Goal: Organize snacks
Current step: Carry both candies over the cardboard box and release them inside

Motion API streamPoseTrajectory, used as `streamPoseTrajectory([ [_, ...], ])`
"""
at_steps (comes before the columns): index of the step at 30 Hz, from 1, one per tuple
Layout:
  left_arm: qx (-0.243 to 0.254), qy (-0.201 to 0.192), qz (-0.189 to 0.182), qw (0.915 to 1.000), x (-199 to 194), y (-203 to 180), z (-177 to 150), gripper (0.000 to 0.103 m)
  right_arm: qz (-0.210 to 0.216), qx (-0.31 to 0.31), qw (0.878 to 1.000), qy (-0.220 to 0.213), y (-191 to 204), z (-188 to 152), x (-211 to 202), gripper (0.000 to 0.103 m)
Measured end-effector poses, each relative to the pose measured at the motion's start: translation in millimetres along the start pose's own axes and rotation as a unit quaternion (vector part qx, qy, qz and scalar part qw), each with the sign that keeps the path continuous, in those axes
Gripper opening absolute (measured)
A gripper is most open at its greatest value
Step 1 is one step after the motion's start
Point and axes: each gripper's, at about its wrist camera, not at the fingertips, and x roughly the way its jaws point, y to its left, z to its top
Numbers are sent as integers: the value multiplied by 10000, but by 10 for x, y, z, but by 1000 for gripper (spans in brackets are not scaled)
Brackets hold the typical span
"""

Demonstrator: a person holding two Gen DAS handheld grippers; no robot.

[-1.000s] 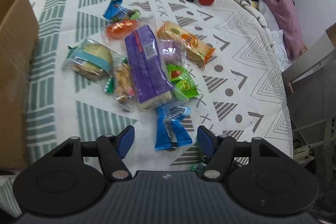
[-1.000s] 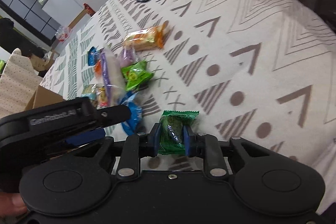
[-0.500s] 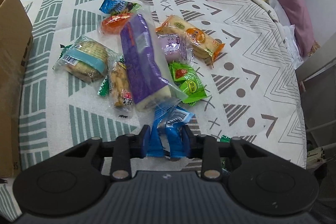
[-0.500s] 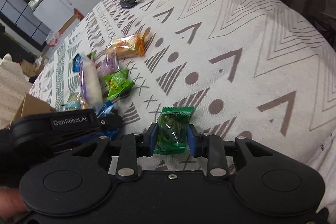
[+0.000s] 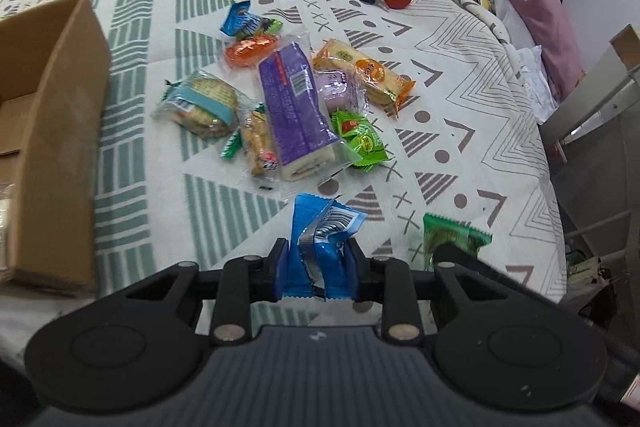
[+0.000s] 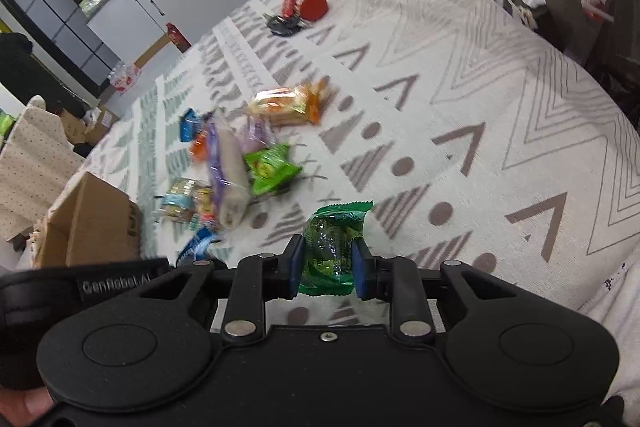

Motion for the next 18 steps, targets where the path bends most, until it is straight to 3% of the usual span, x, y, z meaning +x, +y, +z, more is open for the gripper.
streamPoseTrajectory([
  [18,-177,-418,89,9989,-712,461,11,28,451,-444,9973,-377,666,39,-371,25],
])
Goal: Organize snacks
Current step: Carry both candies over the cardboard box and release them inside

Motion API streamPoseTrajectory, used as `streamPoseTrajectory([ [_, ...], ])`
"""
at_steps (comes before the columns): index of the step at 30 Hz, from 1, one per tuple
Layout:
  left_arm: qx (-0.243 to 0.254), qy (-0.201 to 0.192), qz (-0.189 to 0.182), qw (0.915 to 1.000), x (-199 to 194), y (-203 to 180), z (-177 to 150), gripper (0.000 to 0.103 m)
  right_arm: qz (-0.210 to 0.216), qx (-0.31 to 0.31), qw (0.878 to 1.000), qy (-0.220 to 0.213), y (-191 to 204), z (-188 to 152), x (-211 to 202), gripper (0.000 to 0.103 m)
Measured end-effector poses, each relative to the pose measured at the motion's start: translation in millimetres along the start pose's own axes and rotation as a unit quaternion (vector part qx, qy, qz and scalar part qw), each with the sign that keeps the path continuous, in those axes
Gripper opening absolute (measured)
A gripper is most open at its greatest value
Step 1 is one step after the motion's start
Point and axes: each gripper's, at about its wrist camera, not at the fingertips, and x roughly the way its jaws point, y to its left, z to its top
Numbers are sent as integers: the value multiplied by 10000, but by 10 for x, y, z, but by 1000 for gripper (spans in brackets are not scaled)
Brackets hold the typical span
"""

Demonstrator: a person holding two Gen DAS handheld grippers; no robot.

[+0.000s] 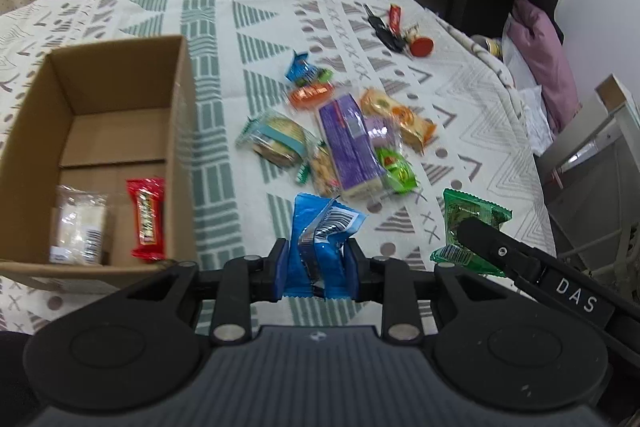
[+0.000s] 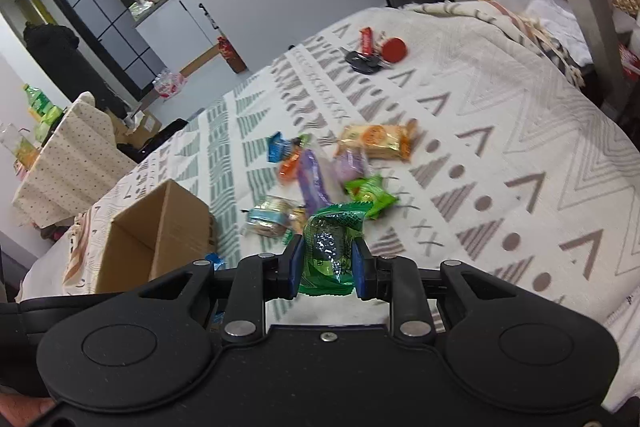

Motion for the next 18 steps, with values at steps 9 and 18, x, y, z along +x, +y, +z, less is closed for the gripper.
streamPoseTrajectory([
  [9,-96,-154,41,9998,-184,224,127,28,96,-79,9998,-122,287,67,23,25],
  [18,-304,-278,81,9991,-294,495,263,28,245,-237,9993,-136,584,166,81,25],
])
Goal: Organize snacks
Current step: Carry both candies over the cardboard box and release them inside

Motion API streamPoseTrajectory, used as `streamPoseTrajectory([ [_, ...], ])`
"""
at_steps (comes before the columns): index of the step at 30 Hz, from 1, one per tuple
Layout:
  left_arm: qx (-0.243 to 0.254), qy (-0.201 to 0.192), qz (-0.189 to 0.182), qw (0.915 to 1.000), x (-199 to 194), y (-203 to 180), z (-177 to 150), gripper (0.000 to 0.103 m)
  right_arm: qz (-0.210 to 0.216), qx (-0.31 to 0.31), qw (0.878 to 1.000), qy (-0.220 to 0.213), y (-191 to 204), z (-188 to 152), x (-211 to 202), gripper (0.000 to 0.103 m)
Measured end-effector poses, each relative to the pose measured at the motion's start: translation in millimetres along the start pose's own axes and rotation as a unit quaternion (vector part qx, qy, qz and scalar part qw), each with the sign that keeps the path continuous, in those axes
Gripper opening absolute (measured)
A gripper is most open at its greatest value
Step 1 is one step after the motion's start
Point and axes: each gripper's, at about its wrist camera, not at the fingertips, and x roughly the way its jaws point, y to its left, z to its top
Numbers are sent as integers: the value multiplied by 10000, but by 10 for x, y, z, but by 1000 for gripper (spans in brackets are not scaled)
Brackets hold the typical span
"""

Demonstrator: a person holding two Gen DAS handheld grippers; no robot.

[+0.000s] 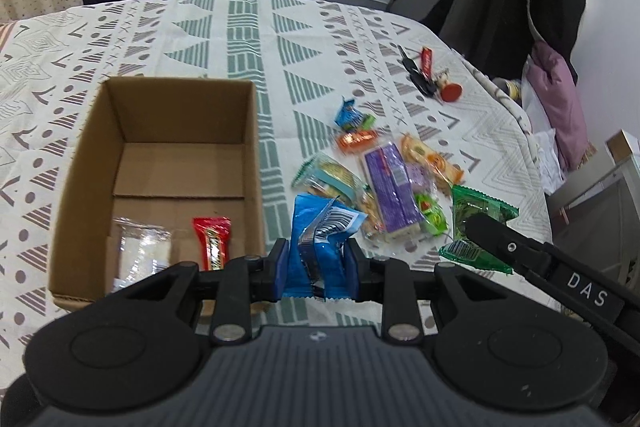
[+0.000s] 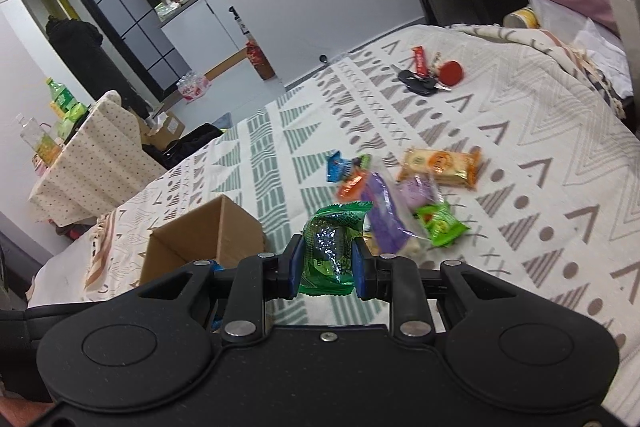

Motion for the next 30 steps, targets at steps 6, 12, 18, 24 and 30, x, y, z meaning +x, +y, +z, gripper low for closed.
streamPoseTrajectory([
  [6,-239,-84,76,9996,-56,258,139,28,116,-156,9998,34,222,74,87,25],
  [12,-470,-125,199,9986,-63,569,270,28,282,-227,9992,142,445,116,264,25],
  [18,-691,-127,310,9970,-25,863,371,28,415,-324,9982,271,668,140,441,25],
  [24,-869,-36,360,9956,47,1093,413,28,532,-433,9969,398,887,113,588,25],
  [30,-940,-39,357,9949,62,1221,453,28,618,-497,9956,497,1066,72,687,25],
])
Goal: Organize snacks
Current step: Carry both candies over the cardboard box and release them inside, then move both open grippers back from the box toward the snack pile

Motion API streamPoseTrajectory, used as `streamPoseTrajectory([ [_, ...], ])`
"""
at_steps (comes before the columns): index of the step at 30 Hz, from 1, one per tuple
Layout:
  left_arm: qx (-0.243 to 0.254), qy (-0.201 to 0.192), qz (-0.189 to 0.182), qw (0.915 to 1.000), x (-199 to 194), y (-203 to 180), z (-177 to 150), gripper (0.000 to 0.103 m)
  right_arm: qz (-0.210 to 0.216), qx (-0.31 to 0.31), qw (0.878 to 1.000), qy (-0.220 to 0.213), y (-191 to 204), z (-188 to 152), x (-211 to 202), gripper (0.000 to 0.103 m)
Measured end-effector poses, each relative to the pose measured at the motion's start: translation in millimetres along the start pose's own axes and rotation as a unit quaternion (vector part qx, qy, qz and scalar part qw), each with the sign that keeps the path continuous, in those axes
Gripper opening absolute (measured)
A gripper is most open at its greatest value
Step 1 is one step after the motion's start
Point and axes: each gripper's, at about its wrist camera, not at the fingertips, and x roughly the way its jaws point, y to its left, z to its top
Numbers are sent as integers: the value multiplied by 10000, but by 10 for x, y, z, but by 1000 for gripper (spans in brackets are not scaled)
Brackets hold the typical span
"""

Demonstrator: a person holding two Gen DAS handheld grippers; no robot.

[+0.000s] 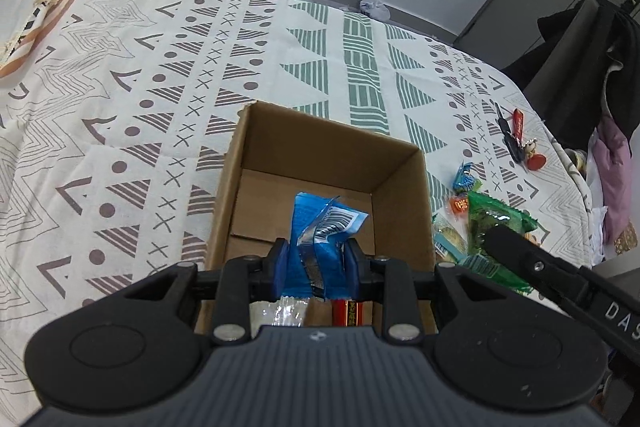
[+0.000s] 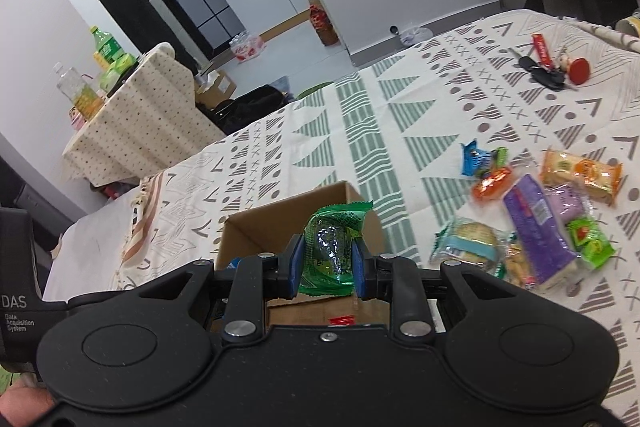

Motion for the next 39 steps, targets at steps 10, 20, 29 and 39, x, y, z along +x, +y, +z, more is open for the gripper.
streamPoseTrajectory([
  [10,-61,-72,122,9999,-116,93,48,49,224,-77,9997,96,154,-17,73,26],
  [20,-95,-182,336,9992,-267,99,-9,87,228,94,9997,48,43,-66,-77,44],
  [29,108,-85,254,9996,-308,-128,-155,88,17,167,9998,-67,-216,-99,-328,51],
  [39,355,-117,80,9993,-290,-489,-333,102,-242,175,9995,-112,-550,-182,-588,68],
])
